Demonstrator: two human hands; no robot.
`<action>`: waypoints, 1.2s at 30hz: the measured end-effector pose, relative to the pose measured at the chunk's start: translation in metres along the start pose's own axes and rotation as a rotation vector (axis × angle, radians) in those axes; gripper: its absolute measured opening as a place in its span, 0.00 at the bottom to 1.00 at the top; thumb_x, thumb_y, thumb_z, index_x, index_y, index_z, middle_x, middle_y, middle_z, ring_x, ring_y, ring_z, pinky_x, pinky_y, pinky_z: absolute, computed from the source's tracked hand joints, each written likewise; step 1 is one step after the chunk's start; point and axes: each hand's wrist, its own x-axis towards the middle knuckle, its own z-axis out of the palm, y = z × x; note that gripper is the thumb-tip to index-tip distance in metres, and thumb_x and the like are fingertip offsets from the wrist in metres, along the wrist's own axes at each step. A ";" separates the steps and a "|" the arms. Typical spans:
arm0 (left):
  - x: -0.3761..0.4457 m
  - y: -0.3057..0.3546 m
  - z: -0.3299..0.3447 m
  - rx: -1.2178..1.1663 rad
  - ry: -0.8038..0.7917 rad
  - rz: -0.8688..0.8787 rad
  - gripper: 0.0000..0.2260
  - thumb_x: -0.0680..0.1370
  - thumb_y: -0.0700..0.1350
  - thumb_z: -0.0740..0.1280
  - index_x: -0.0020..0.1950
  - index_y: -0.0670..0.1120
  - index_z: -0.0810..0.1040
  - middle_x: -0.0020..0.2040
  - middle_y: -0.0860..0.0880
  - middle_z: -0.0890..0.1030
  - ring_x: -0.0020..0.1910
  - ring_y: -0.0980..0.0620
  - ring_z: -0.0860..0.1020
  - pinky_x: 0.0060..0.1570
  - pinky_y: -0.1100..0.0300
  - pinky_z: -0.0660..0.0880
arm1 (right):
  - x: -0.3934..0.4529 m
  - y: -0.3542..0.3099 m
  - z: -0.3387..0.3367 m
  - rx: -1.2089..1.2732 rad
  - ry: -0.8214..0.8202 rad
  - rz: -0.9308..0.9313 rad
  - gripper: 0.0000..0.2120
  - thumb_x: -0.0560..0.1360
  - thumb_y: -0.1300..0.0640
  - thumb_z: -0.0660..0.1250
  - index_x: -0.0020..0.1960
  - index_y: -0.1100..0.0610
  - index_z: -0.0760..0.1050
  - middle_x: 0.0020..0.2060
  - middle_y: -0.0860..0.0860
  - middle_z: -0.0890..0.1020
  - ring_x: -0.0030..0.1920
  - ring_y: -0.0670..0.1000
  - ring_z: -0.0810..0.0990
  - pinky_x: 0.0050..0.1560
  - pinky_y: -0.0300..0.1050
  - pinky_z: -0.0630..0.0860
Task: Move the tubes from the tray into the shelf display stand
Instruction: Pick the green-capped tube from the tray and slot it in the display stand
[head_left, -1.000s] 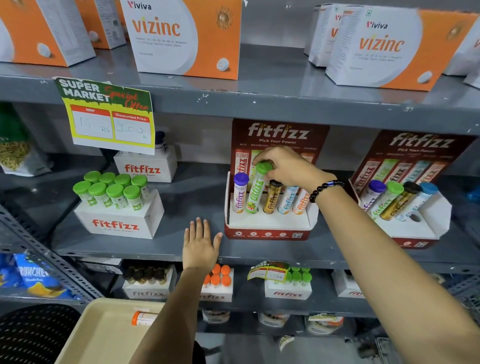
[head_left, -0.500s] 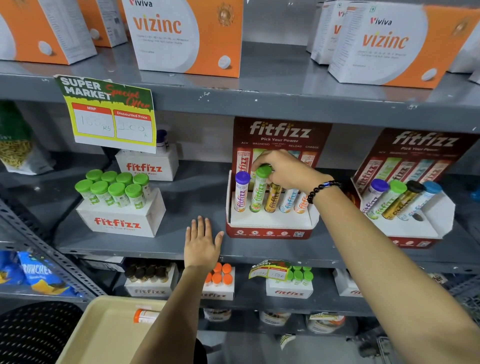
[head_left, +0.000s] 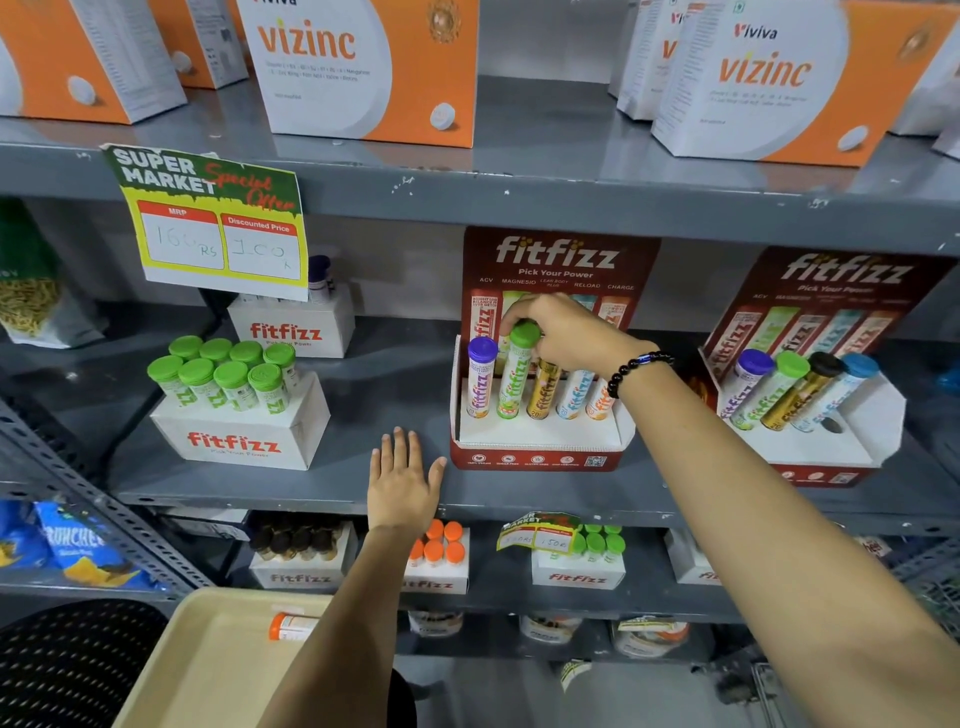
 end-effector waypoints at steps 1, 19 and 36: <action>0.000 0.000 0.000 0.002 -0.002 0.000 0.32 0.77 0.62 0.38 0.76 0.46 0.43 0.78 0.45 0.46 0.76 0.46 0.43 0.70 0.55 0.38 | 0.000 0.000 0.000 -0.005 -0.002 0.004 0.28 0.68 0.78 0.59 0.53 0.48 0.77 0.68 0.53 0.72 0.64 0.57 0.72 0.58 0.51 0.76; -0.001 0.001 -0.002 0.021 -0.014 0.002 0.31 0.77 0.62 0.38 0.76 0.46 0.43 0.78 0.45 0.45 0.76 0.46 0.43 0.72 0.53 0.39 | -0.003 0.007 0.016 0.092 -0.028 0.015 0.30 0.67 0.77 0.61 0.61 0.50 0.72 0.53 0.45 0.76 0.57 0.50 0.74 0.48 0.40 0.71; 0.000 -0.003 -0.010 -0.077 -0.077 0.030 0.31 0.79 0.61 0.43 0.76 0.44 0.45 0.78 0.44 0.46 0.76 0.46 0.43 0.72 0.54 0.40 | -0.008 0.006 0.019 0.042 0.031 -0.032 0.38 0.68 0.77 0.60 0.71 0.47 0.61 0.70 0.51 0.70 0.55 0.47 0.77 0.53 0.26 0.70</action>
